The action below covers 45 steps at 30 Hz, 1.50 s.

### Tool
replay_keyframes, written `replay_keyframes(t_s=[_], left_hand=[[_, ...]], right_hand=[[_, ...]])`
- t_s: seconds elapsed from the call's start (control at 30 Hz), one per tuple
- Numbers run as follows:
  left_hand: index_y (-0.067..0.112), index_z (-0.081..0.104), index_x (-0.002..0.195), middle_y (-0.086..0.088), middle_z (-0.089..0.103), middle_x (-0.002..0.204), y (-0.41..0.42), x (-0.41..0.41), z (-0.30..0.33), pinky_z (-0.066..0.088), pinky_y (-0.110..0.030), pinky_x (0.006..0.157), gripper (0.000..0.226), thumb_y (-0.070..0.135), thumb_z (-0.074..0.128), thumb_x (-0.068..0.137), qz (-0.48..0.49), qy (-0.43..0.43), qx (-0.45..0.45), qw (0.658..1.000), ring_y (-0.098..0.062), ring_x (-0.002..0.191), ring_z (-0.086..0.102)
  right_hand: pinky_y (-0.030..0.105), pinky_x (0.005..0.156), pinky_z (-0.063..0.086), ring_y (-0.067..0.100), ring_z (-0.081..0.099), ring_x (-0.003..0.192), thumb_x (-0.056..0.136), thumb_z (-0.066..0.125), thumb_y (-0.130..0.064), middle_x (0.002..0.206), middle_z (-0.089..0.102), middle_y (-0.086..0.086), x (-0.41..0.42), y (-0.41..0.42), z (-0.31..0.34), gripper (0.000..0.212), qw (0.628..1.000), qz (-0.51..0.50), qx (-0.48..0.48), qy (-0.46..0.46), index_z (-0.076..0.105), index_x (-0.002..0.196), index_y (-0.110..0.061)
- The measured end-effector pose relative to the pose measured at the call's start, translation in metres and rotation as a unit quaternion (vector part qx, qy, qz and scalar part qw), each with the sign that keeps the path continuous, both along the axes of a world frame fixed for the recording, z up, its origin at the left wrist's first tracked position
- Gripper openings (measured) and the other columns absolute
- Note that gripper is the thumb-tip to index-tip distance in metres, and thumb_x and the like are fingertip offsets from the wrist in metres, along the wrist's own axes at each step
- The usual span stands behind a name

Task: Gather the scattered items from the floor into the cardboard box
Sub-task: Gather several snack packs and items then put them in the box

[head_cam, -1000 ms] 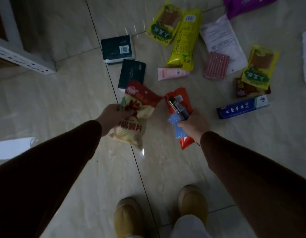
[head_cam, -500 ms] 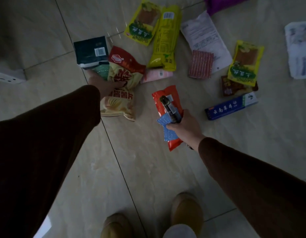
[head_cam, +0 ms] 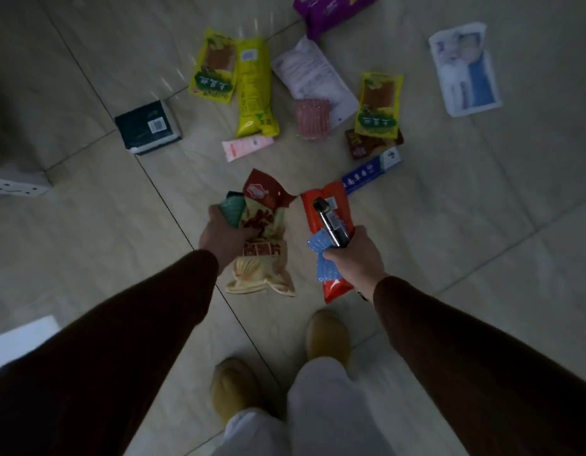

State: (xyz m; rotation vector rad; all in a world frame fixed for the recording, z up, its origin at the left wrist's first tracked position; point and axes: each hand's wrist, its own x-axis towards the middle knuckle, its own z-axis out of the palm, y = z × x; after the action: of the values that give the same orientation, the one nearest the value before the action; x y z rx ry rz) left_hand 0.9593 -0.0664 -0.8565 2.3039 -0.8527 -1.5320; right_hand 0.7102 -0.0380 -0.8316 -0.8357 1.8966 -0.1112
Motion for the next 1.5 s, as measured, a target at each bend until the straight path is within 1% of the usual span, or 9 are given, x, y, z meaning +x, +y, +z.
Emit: replay_keyframes(t_s=[0.07,0.17,0.3,0.5,0.63,1.0,1.17,1.37,1.5], left_hand=[[0.024,0.037,0.119,-0.006,0.066,0.112,0.008,-0.019,0.044,0.059,-0.051,0.084,0.074,0.036,0.086,0.065,-0.034,-0.004,-0.012,0.999,-0.029,0.094,0.068],[0.026,0.035,0.120,-0.003,0.065,0.110,0.008,-0.049,0.114,0.058,-0.048,0.084,0.071,0.035,0.086,0.071,-0.086,-0.017,-0.026,0.996,-0.026,0.093,0.067],[0.025,0.035,0.127,-0.003,0.066,0.111,-0.003,-0.096,0.194,0.058,-0.046,0.084,0.078,0.039,0.087,0.070,-0.151,-0.019,-0.051,0.987,-0.025,0.094,0.067],[0.025,0.036,0.125,-0.003,0.067,0.109,-0.031,-0.192,0.263,0.057,-0.045,0.083,0.075,0.037,0.085,0.070,-0.214,-0.033,-0.077,0.973,-0.026,0.094,0.066],[0.027,0.036,0.120,0.000,0.066,0.109,-0.052,-0.264,0.279,0.057,-0.046,0.087,0.072,0.037,0.085,0.069,-0.216,-0.021,-0.076,0.973,-0.025,0.098,0.066],[0.025,0.029,0.137,-0.002,0.064,0.118,-0.155,-0.396,0.292,0.059,-0.047,0.085,0.093,0.044,0.086,0.066,-0.208,-0.033,-0.091,0.973,-0.026,0.100,0.067],[0.038,0.028,0.119,-0.004,0.063,0.120,-0.220,-0.437,0.291,0.059,-0.048,0.084,0.087,0.060,0.080,0.053,-0.204,-0.030,-0.073,0.976,-0.028,0.100,0.067],[0.026,0.031,0.126,-0.004,0.064,0.114,-0.287,-0.494,0.293,0.060,-0.046,0.083,0.079,0.042,0.085,0.069,-0.194,-0.023,-0.082,0.977,-0.026,0.097,0.067],[0.025,0.031,0.123,-0.002,0.062,0.107,-0.326,-0.540,0.291,0.058,-0.044,0.082,0.078,0.042,0.086,0.069,-0.178,-0.048,-0.074,0.980,-0.028,0.093,0.066]], right_hand=[[0.027,0.064,0.047,0.017,0.066,0.082,0.080,0.077,-0.019,0.100,0.066,0.001,-0.020,0.015,0.044,0.044,1.000,-0.021,-0.008,0.006,0.050,0.114,-0.015],[0.030,0.070,0.049,0.021,0.068,0.088,0.079,0.077,-0.017,0.103,0.067,0.003,-0.051,0.032,0.111,0.044,0.997,-0.069,-0.028,0.017,0.051,0.115,-0.014],[0.025,0.063,0.047,0.015,0.067,0.086,0.081,0.078,-0.017,0.104,0.067,0.001,-0.101,0.041,0.188,0.043,0.989,-0.133,-0.059,0.014,0.050,0.114,-0.015],[0.029,0.065,0.049,0.013,0.065,0.083,0.080,0.078,-0.019,0.098,0.064,-0.003,-0.195,0.022,0.256,0.043,0.984,-0.153,-0.085,0.026,0.049,0.111,-0.017],[0.030,0.072,0.053,0.014,0.067,0.088,0.082,0.079,-0.018,0.100,0.064,-0.006,-0.262,-0.007,0.275,0.044,0.986,-0.143,-0.089,-0.003,0.048,0.114,-0.020],[0.039,0.087,0.058,0.017,0.068,0.095,0.083,0.080,-0.017,0.109,0.064,-0.001,-0.395,-0.118,0.292,0.051,0.986,-0.140,-0.090,-0.020,0.047,0.123,-0.018],[0.040,0.088,0.057,0.021,0.068,0.099,0.083,0.080,-0.018,0.111,0.063,-0.001,-0.437,-0.184,0.296,0.052,0.986,-0.138,-0.087,-0.014,0.046,0.123,-0.018],[0.038,0.087,0.057,0.020,0.067,0.098,0.083,0.080,-0.018,0.108,0.062,-0.002,-0.494,-0.260,0.299,0.051,0.987,-0.132,-0.087,-0.011,0.046,0.121,-0.019],[0.033,0.082,0.053,0.017,0.064,0.094,0.084,0.079,-0.018,0.108,0.061,-0.003,-0.538,-0.311,0.298,0.048,0.990,-0.110,-0.093,-0.007,0.045,0.117,-0.020]])
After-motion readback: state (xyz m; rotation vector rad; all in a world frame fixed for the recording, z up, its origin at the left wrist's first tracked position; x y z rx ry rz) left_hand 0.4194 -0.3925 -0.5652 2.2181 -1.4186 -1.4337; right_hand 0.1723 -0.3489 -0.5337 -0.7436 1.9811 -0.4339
